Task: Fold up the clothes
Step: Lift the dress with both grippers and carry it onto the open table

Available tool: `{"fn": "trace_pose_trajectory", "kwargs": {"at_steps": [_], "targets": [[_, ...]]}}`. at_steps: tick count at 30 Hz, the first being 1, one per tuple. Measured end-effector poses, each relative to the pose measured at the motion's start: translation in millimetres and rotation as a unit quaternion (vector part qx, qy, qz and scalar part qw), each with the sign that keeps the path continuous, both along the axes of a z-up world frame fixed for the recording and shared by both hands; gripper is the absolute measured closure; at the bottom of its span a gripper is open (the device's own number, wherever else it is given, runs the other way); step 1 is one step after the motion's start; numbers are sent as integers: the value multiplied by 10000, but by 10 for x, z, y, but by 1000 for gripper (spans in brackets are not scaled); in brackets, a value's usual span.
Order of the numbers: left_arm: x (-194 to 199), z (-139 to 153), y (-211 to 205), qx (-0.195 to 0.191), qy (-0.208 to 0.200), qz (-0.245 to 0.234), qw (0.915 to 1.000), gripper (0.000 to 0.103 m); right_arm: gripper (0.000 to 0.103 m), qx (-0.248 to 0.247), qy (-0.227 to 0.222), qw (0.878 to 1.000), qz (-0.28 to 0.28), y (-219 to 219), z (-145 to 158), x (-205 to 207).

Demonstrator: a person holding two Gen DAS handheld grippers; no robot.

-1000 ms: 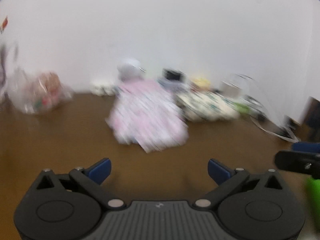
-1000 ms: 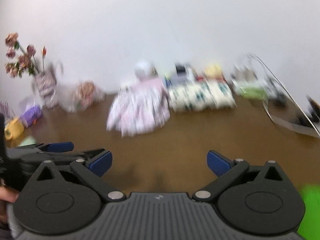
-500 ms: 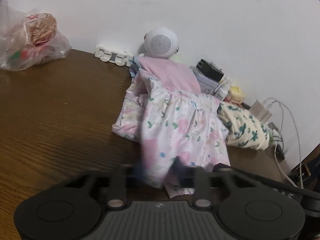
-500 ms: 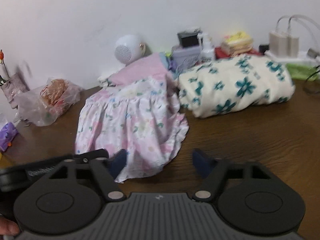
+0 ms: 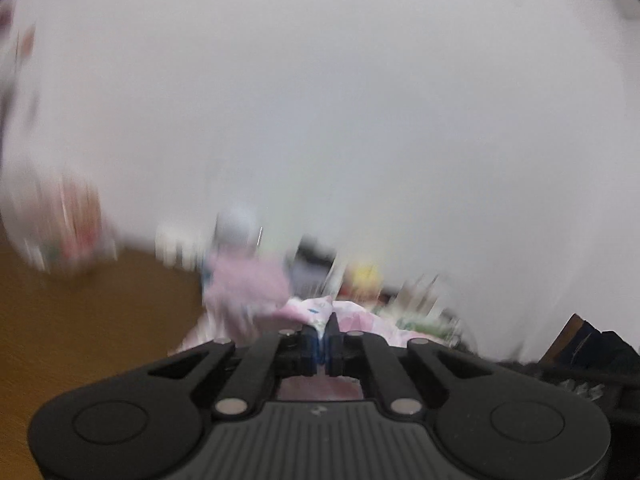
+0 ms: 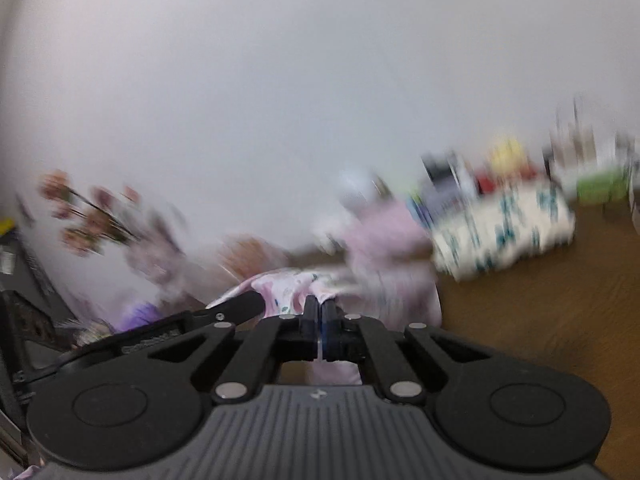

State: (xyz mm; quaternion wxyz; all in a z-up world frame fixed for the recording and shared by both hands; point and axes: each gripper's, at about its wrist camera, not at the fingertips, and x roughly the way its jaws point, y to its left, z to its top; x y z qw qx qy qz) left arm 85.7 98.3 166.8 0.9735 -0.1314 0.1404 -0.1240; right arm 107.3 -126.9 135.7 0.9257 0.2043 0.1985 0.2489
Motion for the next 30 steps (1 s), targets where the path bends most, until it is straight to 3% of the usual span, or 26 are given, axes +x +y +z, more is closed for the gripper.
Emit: {"fn": "trace_pose_trajectory", "kwargs": {"at_steps": [3,7,12,14,16,19,22,23,25,26,27,29,30], "targets": [[-671,547,-150,135,-894,-26,9959,102,102,212,-888,9958,79,-182,576,-655],[-1419,1098,-273,-94,-1580,-62,9874,101,102,453,-1832,9817,239,-404,1221,-1481],[-1970,1431,-272,-352,-1906,-410,9802,101,102,724,-2719,9563,794,-521,1616,-2295],[-1871,1426,-333,-155,-1841,-321,9823,101,102,644,-2910,9522,668,-518,1664,-2366],[-1593,1346,-404,59,-1557,-169,9876,101,102,564,-2703,9601,452,-502,1638,-2184],[-984,1080,-518,444,-922,15,9947,101,102,330,-2044,9783,-38,-452,1438,-1613],[-209,596,-611,900,-21,199,9957,88,97,-30,-1030,9930,-574,-388,1057,-792],[-16,419,-611,1022,362,329,9936,77,85,-159,-565,9957,-714,-396,894,-466],[204,110,-530,975,1188,459,9871,71,62,-520,401,9915,-1125,-476,551,-29],[219,11,-468,834,1340,351,9868,69,60,-523,613,9889,-1246,-555,407,26],[206,-72,-400,661,1405,190,9877,63,55,-470,631,9892,-1240,-626,296,-7],[96,-205,-249,394,1500,68,9879,49,20,-469,570,9907,-1141,-706,108,-132],[39,-287,-169,346,1554,108,9872,45,17,-547,532,9910,-1104,-701,35,-212]]}}
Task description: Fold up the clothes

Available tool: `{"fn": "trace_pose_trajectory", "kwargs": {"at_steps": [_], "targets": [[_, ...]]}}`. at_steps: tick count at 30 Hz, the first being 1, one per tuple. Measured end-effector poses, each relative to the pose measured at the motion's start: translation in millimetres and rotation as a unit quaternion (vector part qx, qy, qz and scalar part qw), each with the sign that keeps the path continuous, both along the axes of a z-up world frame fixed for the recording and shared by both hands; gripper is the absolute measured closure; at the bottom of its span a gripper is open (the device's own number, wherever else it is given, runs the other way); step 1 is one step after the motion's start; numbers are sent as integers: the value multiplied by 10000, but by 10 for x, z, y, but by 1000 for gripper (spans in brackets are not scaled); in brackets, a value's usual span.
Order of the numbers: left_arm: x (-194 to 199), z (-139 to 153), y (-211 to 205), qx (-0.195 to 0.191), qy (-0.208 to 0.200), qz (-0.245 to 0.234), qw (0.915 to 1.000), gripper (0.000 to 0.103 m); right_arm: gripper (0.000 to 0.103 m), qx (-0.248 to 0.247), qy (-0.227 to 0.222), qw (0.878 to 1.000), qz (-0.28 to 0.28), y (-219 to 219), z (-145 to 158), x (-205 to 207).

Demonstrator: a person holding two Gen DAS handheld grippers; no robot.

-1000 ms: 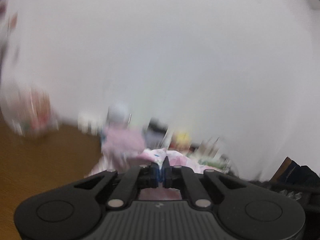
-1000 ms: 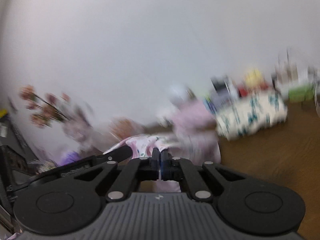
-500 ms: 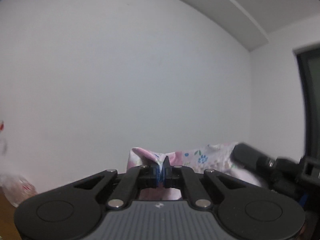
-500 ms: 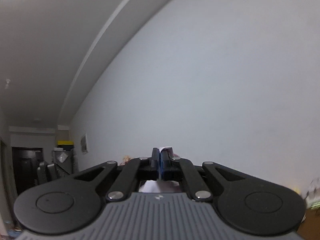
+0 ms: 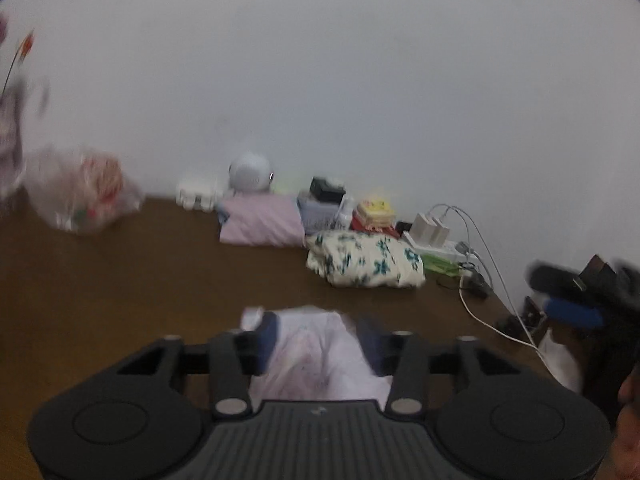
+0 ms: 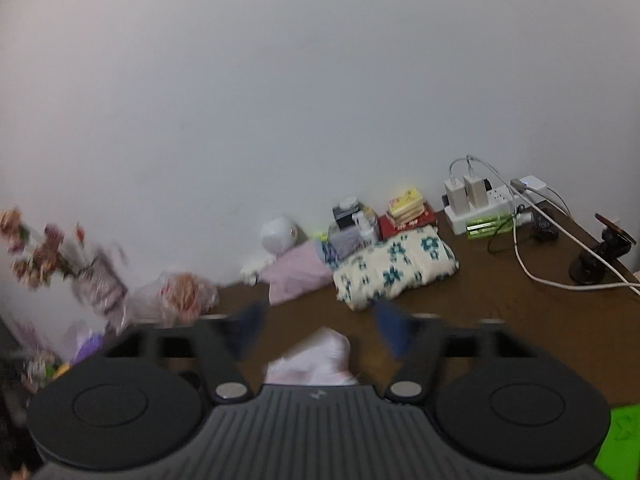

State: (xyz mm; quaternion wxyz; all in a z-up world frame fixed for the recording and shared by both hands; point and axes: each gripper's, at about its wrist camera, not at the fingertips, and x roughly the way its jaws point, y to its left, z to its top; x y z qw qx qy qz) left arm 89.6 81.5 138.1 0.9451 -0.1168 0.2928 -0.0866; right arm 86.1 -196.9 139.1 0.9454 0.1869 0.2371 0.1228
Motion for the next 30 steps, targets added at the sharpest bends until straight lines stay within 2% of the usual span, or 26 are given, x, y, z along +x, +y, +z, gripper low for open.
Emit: {"fn": "trace_pose_trajectory", "kwargs": {"at_steps": [2,5,6,8,10,11,13,16,18,19,21,25,30], "targets": [[-199,-132,112,-14,-8,36,10000,43,17,-171,53,9996,238,66,-192,-220],[-592,-349,182,107,-99,-121,9998,26,17,-485,255,9930,1043,183,-495,-638],[-742,-428,193,159,-123,-174,9996,24,17,-635,327,9888,1313,227,-596,-777],[-904,-718,184,459,-104,-279,9985,24,17,-945,357,9806,1678,343,-749,-1010],[-1059,-924,188,764,68,-173,9969,24,17,-1237,313,9725,1948,473,-806,-1133],[-1079,-995,206,763,141,-53,9970,24,17,-1379,292,9678,2084,541,-828,-1181],[-1031,-1118,323,455,342,219,9981,25,17,-1591,306,9631,2151,680,-831,-1208],[-983,-1230,410,282,572,312,9975,41,17,-1620,333,9601,2254,847,-842,-1197],[-933,-1285,416,372,721,239,9964,64,17,-1400,421,9592,2419,905,-863,-1091],[-941,-1296,429,348,724,210,9965,69,17,-1210,484,9597,2489,916,-874,-1018],[-979,-1305,460,269,695,154,9971,91,17,-845,730,9622,2482,902,-947,-818],[-1033,-1323,464,241,583,56,9980,95,17,-274,1309,9652,2248,924,-1095,-443],[-1061,-1345,421,298,505,44,9983,98,20,-257,1574,9618,2227,1264,-1266,-127]]}}
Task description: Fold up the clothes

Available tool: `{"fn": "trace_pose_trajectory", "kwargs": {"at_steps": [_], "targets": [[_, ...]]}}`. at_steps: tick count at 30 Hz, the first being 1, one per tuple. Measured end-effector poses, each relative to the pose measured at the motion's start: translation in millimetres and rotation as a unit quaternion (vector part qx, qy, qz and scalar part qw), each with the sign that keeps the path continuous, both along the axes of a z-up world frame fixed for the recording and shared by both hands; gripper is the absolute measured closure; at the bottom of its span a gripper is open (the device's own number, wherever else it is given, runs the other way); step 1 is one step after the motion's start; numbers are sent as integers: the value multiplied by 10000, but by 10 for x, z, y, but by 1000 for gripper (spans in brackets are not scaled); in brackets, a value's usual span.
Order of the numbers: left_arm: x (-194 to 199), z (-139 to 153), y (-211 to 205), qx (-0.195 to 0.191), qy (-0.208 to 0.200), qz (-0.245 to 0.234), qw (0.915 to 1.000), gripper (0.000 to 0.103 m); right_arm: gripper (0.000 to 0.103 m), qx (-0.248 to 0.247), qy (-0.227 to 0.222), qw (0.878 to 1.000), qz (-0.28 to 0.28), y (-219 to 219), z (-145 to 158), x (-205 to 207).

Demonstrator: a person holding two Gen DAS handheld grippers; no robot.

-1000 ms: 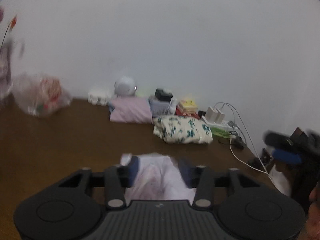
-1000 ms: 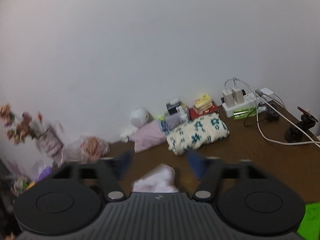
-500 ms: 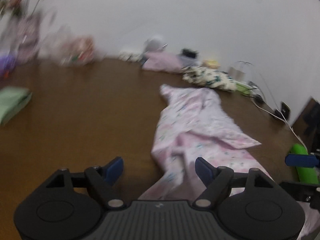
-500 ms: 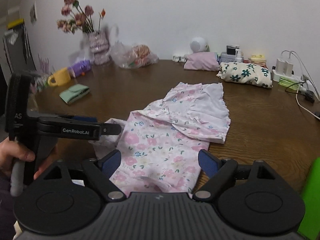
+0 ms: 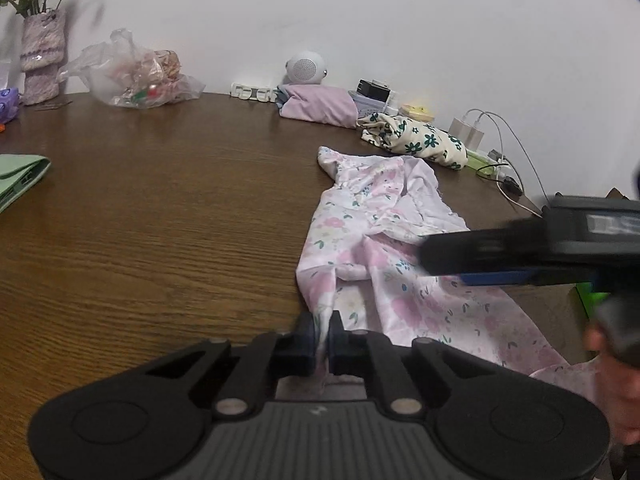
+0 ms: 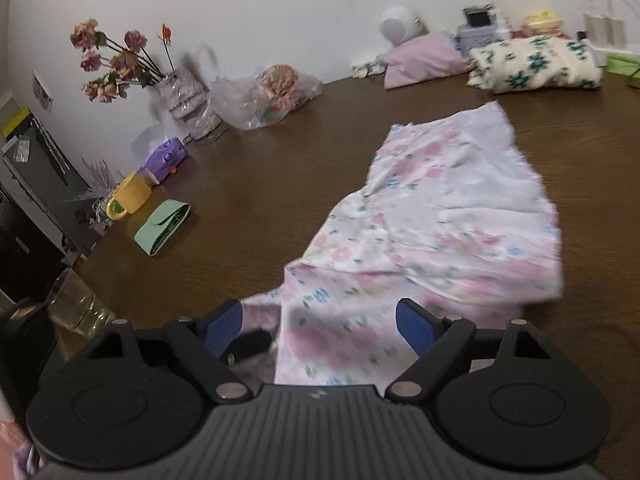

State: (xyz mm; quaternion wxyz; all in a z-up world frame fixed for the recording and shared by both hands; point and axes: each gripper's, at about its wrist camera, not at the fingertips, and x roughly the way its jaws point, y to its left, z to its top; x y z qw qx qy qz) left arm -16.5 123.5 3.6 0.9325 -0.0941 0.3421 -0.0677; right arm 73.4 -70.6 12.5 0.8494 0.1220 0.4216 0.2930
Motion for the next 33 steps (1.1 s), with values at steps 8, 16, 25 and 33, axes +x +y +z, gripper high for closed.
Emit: {"fn": "trace_pose_trajectory", "kwargs": {"at_steps": [8,16,25,33], "targets": [[-38,-25,65,21,-46,136,9999,100,98,-470,-286,9983,-194,96,-123,199],[-27,101,118,33,-74,96,9999,96,96,-711,-366,9860,-1465,-1250,299,382],[339,639,-527,1319,-711,-1176,9817,27,58,-1220,-1377,9727,-1418,-1143,530,-227],[1078,165,-1042,2365,142,-1603,9582,75,57,-1044,-1134,9879,-142,-793,309,-711]]}}
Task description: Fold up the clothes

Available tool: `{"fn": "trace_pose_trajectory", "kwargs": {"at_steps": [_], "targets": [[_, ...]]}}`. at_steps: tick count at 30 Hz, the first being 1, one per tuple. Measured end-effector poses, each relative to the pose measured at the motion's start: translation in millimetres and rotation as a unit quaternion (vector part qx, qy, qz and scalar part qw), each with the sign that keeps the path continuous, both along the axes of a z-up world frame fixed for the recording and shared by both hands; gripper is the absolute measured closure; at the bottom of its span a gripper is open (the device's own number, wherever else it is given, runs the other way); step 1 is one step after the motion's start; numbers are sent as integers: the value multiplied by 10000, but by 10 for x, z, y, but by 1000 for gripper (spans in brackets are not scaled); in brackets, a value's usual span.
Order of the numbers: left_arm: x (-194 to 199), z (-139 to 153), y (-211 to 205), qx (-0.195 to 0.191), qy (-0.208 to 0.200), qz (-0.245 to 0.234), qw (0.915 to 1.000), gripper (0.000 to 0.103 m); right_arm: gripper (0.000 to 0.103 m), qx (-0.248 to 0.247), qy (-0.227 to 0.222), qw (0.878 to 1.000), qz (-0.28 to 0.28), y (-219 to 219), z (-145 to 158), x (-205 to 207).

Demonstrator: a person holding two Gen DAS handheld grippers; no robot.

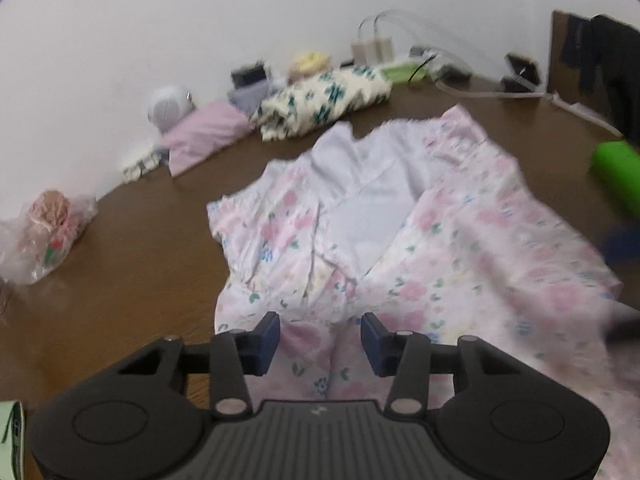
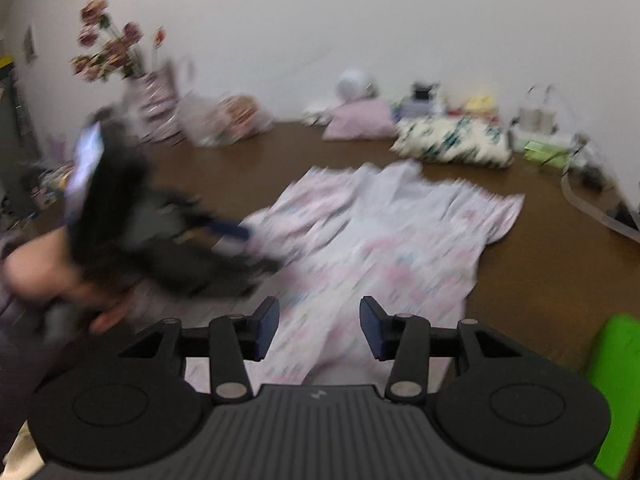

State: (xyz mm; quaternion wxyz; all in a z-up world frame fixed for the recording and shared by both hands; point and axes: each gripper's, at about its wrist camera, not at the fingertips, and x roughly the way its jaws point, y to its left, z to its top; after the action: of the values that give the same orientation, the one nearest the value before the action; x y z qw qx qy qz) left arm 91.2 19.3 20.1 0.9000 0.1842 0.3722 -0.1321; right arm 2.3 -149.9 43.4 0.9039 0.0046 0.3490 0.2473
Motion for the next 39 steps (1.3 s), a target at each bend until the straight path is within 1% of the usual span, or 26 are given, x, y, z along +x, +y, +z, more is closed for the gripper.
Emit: {"fn": "trace_pose_trajectory", "kwargs": {"at_steps": [2,3,5,6,7,8,9,12,13,14,15,18,19,20,21,22,24,25,27,29,31,33,36,37,38,39], "targets": [[70,-15,81,-211,107,139,9996,99,57,-74,159,9998,135,27,-128,-35],[87,10,154,-384,53,257,9989,99,57,-94,227,9996,146,41,-180,-44],[132,67,377,-635,-134,648,9958,99,58,-91,327,9992,214,37,-266,-31],[166,91,565,-844,-259,1082,9902,99,58,-100,360,9991,223,37,-301,-26],[204,113,777,-1082,-394,1591,9805,99,58,-116,395,9989,223,42,-334,-21],[242,134,989,-1315,-528,2095,9675,96,58,-131,430,9987,222,46,-367,-17],[280,156,1202,-1545,-660,2591,9511,90,58,-139,428,9987,228,44,-386,-27],[263,166,1611,-1885,-668,3435,9176,91,59,-159,381,9988,256,28,-395,-70],[227,181,1617,-1814,-749,3454,9177,90,59,-159,374,9988,265,22,-396,-71],[183,202,1581,-1685,-861,3391,9215,85,59,-153,371,9988,275,17,-400,-66],[144,224,1505,-1579,-936,3232,9284,75,59,-147,373,9988,272,15,-400,-64],[16,255,1159,-1330,-893,2356,9585,66,58,-129,390,9989,244,15,-389,-63],[-36,253,1036,-1254,-842,2021,9677,65,58,-158,376,9989,209,16,-372,-75],[-102,247,932,-1183,-793,1711,9749,60,58,-176,306,9992,194,12,-329,-109],[-178,232,825,-1118,-749,1433,9805,56,58,-179,211,9994,199,4,-275,-152],[-236,196,738,-1068,-680,1220,9844,55,58,-133,116,9995,258,-13,-207,-201],[-338,113,582,-980,-525,831,9903,54,57,-26,-34,9990,447,-46,-74,-306],[-363,67,544,-954,-451,742,9916,54,55,-16,-68,9984,555,-50,-31,-357],[-395,-28,494,-913,-303,635,9933,54,54,-15,-86,9970,771,-48,23,-454],[-377,-99,490,-852,-179,702,9937,54,54,-43,14,9952,979,-18,-6,-528],[-371,-141,516,-814,-101,840,9931,55,54,-132,148,9943,1047,27,-90,-556],[-394,-136,581,-803,-103,1044,9912,56,57,-307,263,9941,1002,66,-177,-559],[-442,-141,666,-595,-247,1252,9900,56,59,-527,364,9952,738,34,-274,-488],[-474,-143,690,-556,-283,1295,9896,56,63,-604,400,9955,618,13,-304,-452],[-505,-142,715,-527,-313,1343,9890,56,70,-664,399,9957,503,-20,-334,-422],[-543,-141,732,-543,-310,1399,9882,58,72,-710,355,9960,400,-56,-349,-381]]}}
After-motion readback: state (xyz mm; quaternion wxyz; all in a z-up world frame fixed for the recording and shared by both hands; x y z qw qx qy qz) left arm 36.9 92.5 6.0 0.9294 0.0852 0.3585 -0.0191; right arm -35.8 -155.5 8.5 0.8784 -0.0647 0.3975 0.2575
